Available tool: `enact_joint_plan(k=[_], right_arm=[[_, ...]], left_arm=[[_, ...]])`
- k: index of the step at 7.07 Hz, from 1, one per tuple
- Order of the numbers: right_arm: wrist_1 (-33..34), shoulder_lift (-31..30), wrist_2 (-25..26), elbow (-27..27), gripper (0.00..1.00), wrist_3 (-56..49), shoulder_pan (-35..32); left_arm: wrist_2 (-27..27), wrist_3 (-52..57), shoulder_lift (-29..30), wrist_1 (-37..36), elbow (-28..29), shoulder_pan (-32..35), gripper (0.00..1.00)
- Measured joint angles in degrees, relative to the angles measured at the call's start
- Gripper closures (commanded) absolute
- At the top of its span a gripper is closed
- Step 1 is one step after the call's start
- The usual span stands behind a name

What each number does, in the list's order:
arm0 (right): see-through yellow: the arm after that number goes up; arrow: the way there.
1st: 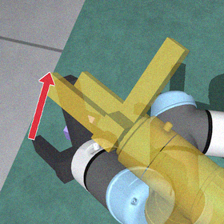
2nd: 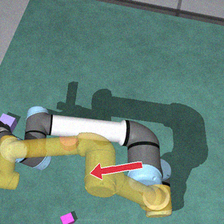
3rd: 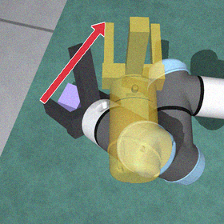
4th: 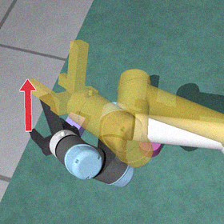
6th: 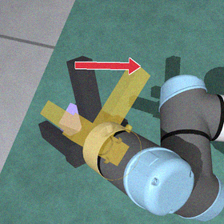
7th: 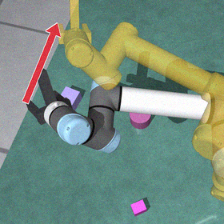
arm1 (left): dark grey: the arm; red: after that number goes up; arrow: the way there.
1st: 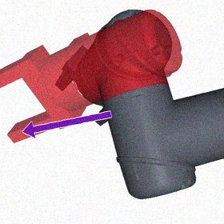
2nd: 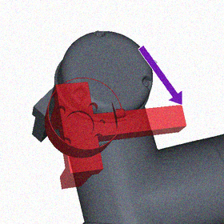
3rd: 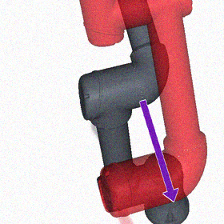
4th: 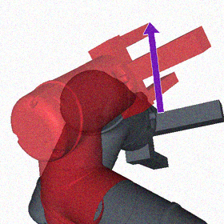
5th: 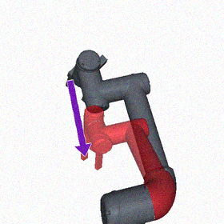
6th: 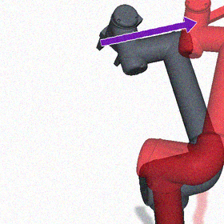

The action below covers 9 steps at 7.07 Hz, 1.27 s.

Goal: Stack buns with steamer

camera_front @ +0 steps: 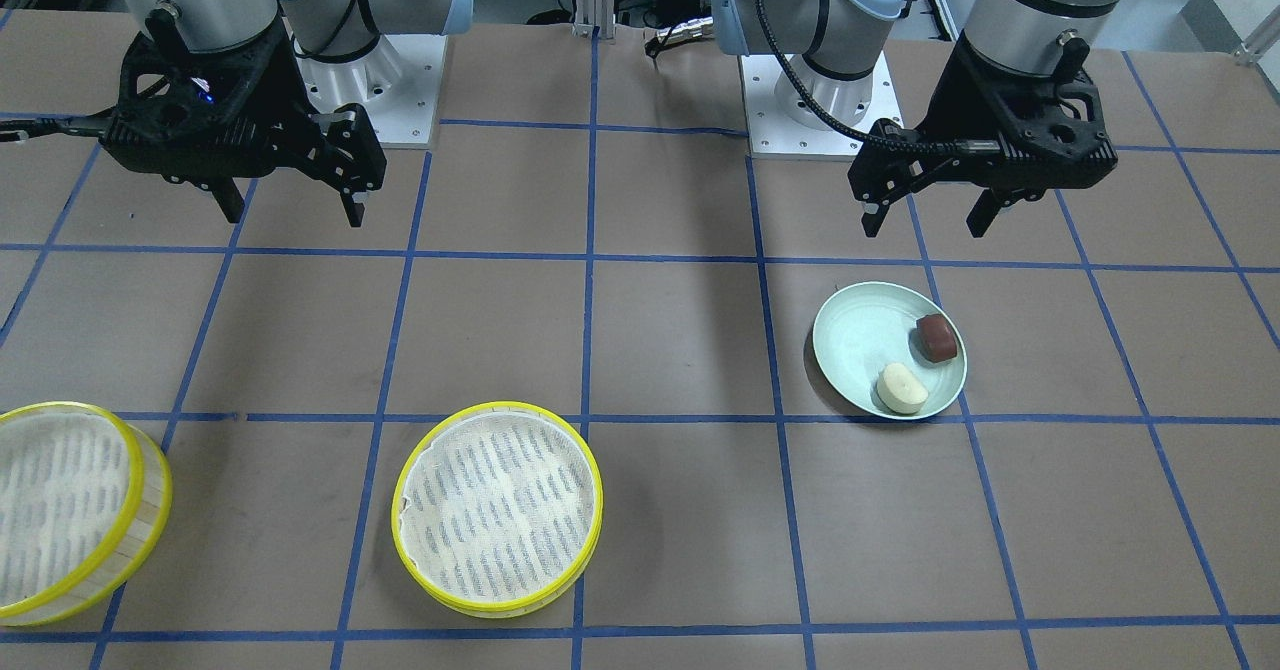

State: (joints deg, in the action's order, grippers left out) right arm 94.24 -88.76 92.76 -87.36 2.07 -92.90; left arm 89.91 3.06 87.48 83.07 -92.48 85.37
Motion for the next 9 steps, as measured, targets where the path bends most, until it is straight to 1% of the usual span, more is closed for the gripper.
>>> enact_joint_plan(k=[2,3,5,7,9], right_arm=[[2.26,0.76,0.3,0.22,0.0,-0.54,0.29],[3.36,1.88,0.4,0.63,0.0,-1.55,1.6],[4.56,5.47,-1.99,1.23,0.0,-9.14,9.33],[8.22,9.01,-3.03,1.69,0.0,-18.67,16.93],[13.87,13.85,-3.95,2.18,0.0,-29.09,24.59]], left_arm=[[0.0,0.07,0.75,-0.01,-0.11,-0.78,0.0],[-0.01,0.16,1.08,-0.04,-0.2,-2.42,0.0],[0.13,0.18,1.26,0.2,-0.51,-6.1,0.0],[0.04,-0.59,1.83,-0.23,-2.31,-7.28,0.0],[0.04,-3.29,5.55,-3.93,-4.88,-8.83,0.01]])
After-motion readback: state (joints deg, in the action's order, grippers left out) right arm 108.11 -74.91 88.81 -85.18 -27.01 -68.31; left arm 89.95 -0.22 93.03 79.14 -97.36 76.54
